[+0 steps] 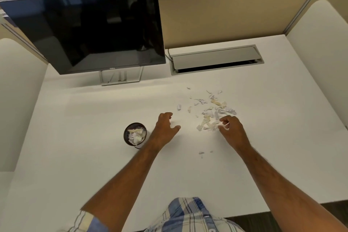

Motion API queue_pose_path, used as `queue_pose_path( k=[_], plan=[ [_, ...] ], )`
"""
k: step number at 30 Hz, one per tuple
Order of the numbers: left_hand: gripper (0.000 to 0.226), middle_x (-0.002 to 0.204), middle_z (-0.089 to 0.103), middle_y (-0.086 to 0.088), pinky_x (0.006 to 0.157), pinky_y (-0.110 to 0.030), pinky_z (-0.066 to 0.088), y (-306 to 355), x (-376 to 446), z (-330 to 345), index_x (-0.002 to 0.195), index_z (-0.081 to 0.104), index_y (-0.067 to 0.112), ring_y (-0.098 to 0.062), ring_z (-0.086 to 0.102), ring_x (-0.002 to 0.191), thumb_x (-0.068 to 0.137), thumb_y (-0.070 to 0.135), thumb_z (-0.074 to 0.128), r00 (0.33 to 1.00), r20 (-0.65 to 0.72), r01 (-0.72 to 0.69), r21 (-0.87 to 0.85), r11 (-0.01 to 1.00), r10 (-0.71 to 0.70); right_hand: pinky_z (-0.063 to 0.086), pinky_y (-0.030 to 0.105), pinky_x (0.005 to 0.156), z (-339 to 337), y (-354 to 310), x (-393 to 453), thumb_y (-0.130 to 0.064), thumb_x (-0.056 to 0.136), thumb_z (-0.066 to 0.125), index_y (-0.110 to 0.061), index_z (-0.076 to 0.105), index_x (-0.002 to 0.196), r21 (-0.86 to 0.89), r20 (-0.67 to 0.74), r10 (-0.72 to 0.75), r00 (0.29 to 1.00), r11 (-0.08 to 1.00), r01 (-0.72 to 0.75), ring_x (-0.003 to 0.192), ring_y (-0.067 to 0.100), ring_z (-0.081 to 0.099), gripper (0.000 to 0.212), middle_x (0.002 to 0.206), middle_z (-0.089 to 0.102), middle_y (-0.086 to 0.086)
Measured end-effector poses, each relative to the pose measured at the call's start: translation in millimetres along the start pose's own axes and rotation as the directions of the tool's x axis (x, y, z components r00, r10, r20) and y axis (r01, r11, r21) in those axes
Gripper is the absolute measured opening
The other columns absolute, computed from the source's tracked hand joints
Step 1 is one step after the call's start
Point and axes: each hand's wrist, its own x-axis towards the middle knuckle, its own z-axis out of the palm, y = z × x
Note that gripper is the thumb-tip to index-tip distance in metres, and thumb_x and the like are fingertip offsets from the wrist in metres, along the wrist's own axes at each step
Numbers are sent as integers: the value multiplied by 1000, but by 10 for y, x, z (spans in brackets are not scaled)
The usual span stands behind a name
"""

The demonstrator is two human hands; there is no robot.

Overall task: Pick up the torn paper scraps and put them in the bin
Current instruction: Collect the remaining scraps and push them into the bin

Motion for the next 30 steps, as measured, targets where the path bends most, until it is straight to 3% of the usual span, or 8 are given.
queue_pose_path(
  k=[4,8,14,19,23,26,30],
  plan=[
    [78,151,34,-9,110,-46,44,27,326,99,153,34,17,-31,48,134,88,34,74,997,31,72,97,993,-76,52,37,88,13,169,34,-21,85,75,-20,62,111,-44,21,71,997,997,-70,93,22,61,30,105,55,1],
    [77,153,32,-14,113,-41,37,150,552,176,155,31,14,-38,38,139,91,29,70,997,53,49,241,969,-63,52,40,92,94,240,38,-30,81,79,-28,60,117,-75,113,15,993,997,-6,100,22,60,41,107,53,-3],
    [75,149,36,-10,111,-42,40,341,797,327,154,36,15,-35,38,134,89,25,72,995,94,-41,317,948,12,41,38,105,202,77,97,-41,86,75,-32,53,141,-181,212,-79,974,976,119,121,27,46,60,129,50,3],
    [54,139,44,-8,105,-41,45,455,831,484,141,52,19,-32,43,127,91,24,70,980,116,-194,376,906,162,48,39,100,297,-125,143,-45,90,69,-36,51,142,-330,305,-165,938,906,267,119,27,42,57,129,45,3],
    [36,131,51,-3,99,-37,47,479,796,579,129,62,17,-27,47,121,94,8,62,950,157,-309,380,872,268,48,35,95,386,-183,127,-42,92,65,-39,52,141,-382,332,-210,920,861,335,121,25,42,50,133,45,2],
    [35,124,55,-5,97,-33,46,493,767,615,122,67,12,-28,51,116,92,-1,53,943,150,-331,346,878,297,50,36,92,424,-209,107,-35,93,68,-34,57,138,-368,331,-222,917,864,342,119,26,45,47,133,47,4],
    [35,125,56,-6,100,-28,41,464,660,575,124,67,7,-24,50,120,92,16,58,928,227,-354,284,891,297,52,37,82,437,-192,126,-20,94,67,-26,65,126,-353,313,-247,917,866,354,108,27,52,33,124,54,5]
  ],
)
